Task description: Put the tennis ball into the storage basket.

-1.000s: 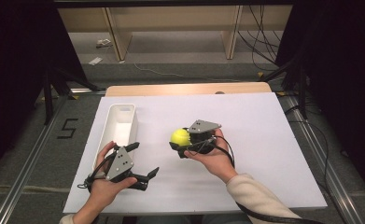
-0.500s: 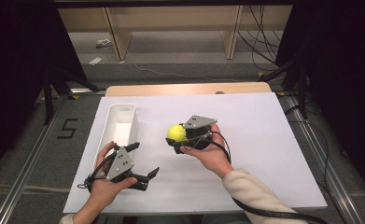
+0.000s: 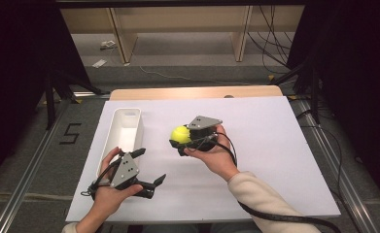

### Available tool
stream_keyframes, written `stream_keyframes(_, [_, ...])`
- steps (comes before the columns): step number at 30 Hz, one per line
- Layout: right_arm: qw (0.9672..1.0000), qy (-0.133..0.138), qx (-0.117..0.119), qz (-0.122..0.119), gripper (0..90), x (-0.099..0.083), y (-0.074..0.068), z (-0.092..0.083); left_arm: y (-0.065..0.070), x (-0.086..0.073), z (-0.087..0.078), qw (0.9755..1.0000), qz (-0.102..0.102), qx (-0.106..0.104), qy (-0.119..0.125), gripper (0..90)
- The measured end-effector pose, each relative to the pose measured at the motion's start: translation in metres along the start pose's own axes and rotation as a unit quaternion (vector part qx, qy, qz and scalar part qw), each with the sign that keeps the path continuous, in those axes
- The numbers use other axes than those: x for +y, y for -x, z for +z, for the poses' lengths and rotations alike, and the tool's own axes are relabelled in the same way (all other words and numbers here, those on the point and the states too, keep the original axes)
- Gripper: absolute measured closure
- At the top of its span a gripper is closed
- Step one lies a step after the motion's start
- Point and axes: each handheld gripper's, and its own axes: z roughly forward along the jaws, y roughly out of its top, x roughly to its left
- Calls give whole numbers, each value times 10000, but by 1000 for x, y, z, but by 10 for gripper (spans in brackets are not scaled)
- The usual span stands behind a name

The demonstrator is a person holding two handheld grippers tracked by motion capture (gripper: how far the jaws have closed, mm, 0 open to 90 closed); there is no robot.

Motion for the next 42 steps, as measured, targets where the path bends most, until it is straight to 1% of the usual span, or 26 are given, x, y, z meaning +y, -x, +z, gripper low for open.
stream_keyframes(6, [10000, 18, 10, -31, 269, 5, -3, 3, 0, 0, 0, 10000, 10, -3, -3, 0])
stream_keyframes(7, [10000, 35, 14, -71, 269, 6, -3, 4, 0, 0, 0, 10000, 6, -2, -1, 0])
stream_keyframes(20, [9999, 5, 35, -126, 270, 16, -7, 12, 0, 0, 0, 10000, 17, -2, -15, 0])
stream_keyframes(30, [9999, 20, 23, -139, 269, 21, -7, 14, 1, 0, 1, 10000, 39, -16, -28, 0])
stream_keyframes(42, [9998, 41, 63, -174, 269, 28, -12, 24, 1, 0, 1, 10000, 45, -38, -22, 0])
